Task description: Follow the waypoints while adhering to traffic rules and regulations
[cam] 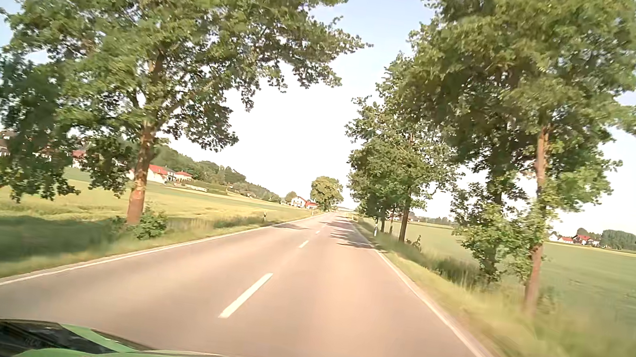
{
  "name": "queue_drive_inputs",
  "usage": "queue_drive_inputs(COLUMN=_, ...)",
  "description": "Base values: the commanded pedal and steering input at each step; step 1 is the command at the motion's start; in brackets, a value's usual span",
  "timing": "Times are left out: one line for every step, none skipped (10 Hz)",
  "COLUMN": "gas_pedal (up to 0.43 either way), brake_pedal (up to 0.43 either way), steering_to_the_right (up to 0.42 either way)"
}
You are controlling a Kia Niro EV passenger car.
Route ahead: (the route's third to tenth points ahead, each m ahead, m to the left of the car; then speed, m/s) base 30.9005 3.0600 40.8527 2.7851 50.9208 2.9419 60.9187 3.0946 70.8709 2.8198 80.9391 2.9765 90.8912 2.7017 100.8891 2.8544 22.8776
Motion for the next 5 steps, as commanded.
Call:
queue_drive_inputs(gas_pedal=0.177, brake_pedal=0.0, steering_to_the_right=-0.001)
queue_drive_inputs(gas_pedal=0.189, brake_pedal=0.0, steering_to_the_right=-0.002)
queue_drive_inputs(gas_pedal=0.197, brake_pedal=0.0, steering_to_the_right=-0.001)
queue_drive_inputs(gas_pedal=0.209, brake_pedal=0.0, steering_to_the_right=-0.002)
queue_drive_inputs(gas_pedal=0.209, brake_pedal=0.0, steering_to_the_right=-0.002)
